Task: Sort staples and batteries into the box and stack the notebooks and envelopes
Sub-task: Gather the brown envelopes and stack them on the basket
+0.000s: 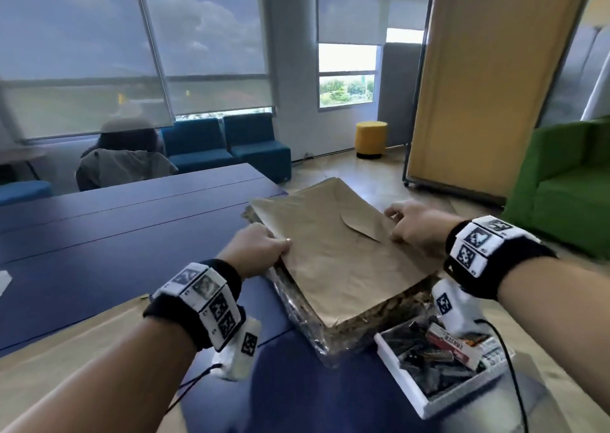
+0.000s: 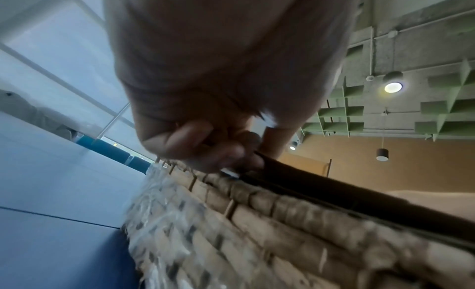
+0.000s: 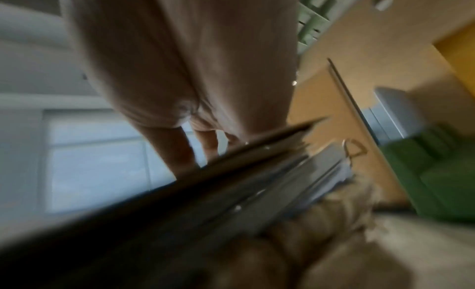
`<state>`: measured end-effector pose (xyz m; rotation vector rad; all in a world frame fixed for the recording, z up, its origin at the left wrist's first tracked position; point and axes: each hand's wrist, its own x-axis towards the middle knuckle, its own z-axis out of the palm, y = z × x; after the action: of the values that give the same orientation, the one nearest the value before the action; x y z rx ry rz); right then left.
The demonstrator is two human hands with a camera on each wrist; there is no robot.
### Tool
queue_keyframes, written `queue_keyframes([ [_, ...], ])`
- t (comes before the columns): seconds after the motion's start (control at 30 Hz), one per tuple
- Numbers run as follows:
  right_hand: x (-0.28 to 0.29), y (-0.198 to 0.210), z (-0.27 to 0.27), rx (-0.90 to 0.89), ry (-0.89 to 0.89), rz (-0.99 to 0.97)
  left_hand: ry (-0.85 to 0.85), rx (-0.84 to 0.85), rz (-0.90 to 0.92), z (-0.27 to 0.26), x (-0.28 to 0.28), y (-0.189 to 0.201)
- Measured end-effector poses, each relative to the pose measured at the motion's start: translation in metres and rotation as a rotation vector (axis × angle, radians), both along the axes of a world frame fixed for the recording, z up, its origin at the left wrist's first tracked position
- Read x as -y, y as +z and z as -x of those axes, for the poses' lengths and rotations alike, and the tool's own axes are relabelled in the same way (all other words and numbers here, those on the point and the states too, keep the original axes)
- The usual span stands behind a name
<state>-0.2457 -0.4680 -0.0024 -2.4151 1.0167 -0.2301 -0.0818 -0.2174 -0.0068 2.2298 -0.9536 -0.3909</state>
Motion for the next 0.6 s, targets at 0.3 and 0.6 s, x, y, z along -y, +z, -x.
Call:
queue_keyframes([
  [0.3, 0.005, 0.000, -0.011, -0.071, -0.054, 0.027, 0.063, 0.356, -0.157, -0.019, 0.003, -0.009],
  [0.6, -0.005, 0.002, -0.015, 0.009, -0.057, -0.022, 0.074, 0.430, -0.258, -0.024, 0.008, -0.009],
])
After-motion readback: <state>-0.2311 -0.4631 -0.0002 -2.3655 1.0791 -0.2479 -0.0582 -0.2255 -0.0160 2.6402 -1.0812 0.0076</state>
